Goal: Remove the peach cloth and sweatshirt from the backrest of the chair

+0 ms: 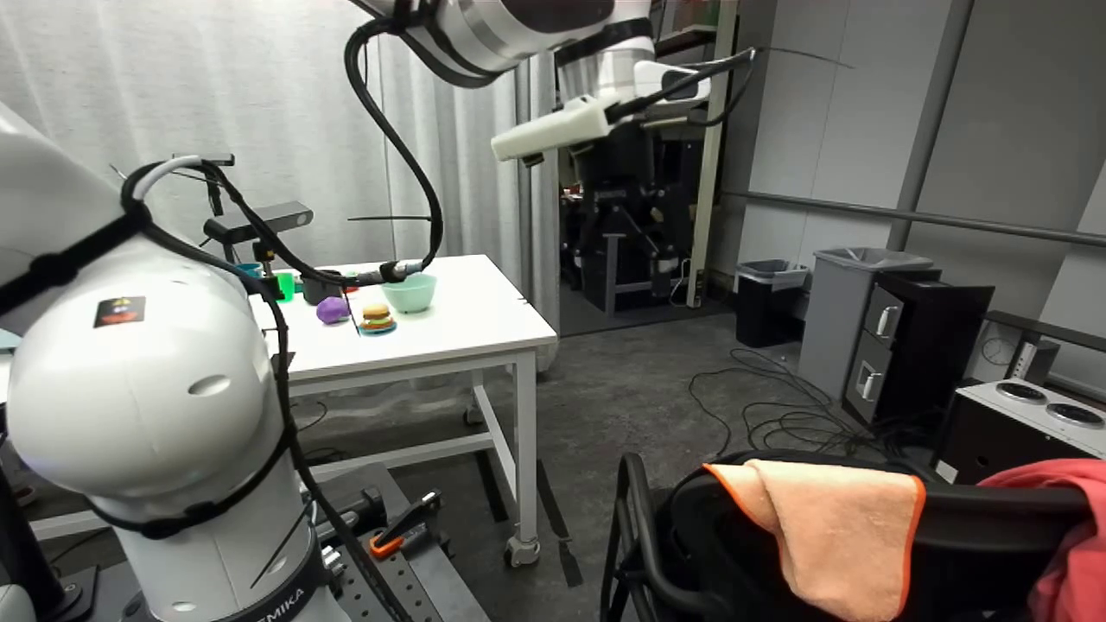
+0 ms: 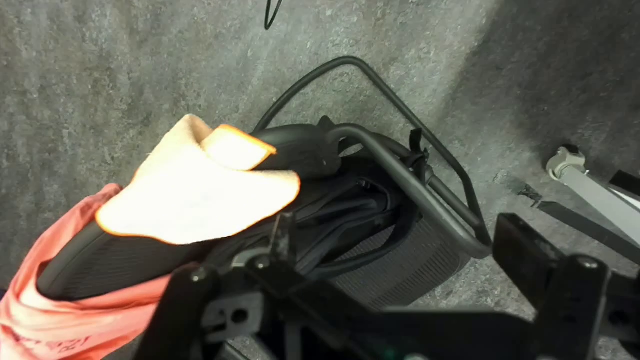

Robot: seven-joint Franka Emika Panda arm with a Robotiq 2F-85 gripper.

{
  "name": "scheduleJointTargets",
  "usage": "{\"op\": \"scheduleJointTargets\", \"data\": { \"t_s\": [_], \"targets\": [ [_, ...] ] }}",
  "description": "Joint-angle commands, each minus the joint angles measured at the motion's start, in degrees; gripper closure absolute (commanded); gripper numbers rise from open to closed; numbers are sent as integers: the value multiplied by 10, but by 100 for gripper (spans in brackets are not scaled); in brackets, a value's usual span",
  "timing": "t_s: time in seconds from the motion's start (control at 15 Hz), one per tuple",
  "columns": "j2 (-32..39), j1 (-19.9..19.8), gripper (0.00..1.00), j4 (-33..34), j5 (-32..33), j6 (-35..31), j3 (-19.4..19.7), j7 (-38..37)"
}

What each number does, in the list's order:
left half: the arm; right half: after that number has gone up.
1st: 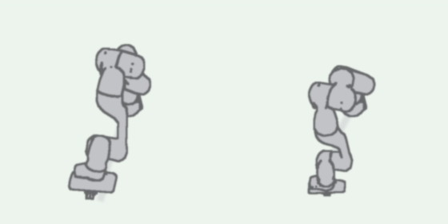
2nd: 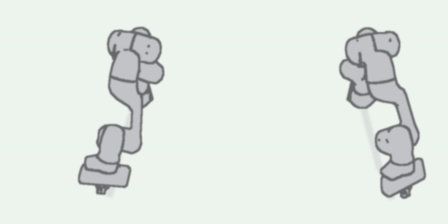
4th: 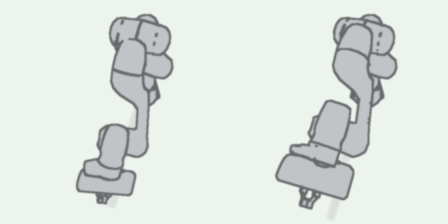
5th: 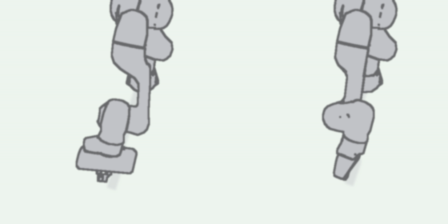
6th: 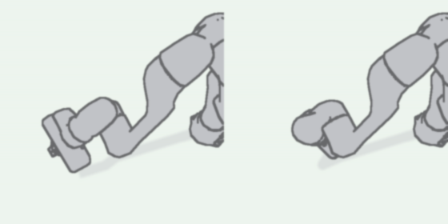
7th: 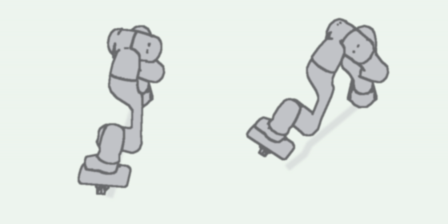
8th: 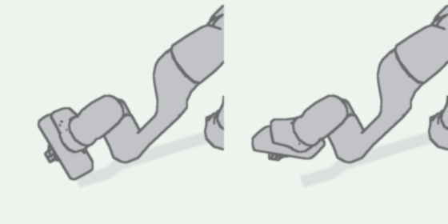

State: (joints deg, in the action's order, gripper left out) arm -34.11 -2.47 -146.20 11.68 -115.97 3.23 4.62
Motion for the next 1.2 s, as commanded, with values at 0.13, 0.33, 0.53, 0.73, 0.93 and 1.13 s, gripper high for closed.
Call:
{"op": "scheduleJointTargets", "data": {
  "t_s": [0.13, 0.33, 0.53, 0.73, 0.93, 1.13],
  "targets": [
    [121, -27, 0, 48, 67, -98, 37, 74],
    [178, -36, 0, 56, 91, -163, 52, 107],
    [232, -47, 0, 60, 117, -214, 56, 117],
    [278, -61, 0, 59, 154, -253, 55, 102],
    [314, -73, 0, 60, 201, -271, 58, 89],
    [338, -82, 0, 64, 247, -265, 65, 77]
  ]
}}
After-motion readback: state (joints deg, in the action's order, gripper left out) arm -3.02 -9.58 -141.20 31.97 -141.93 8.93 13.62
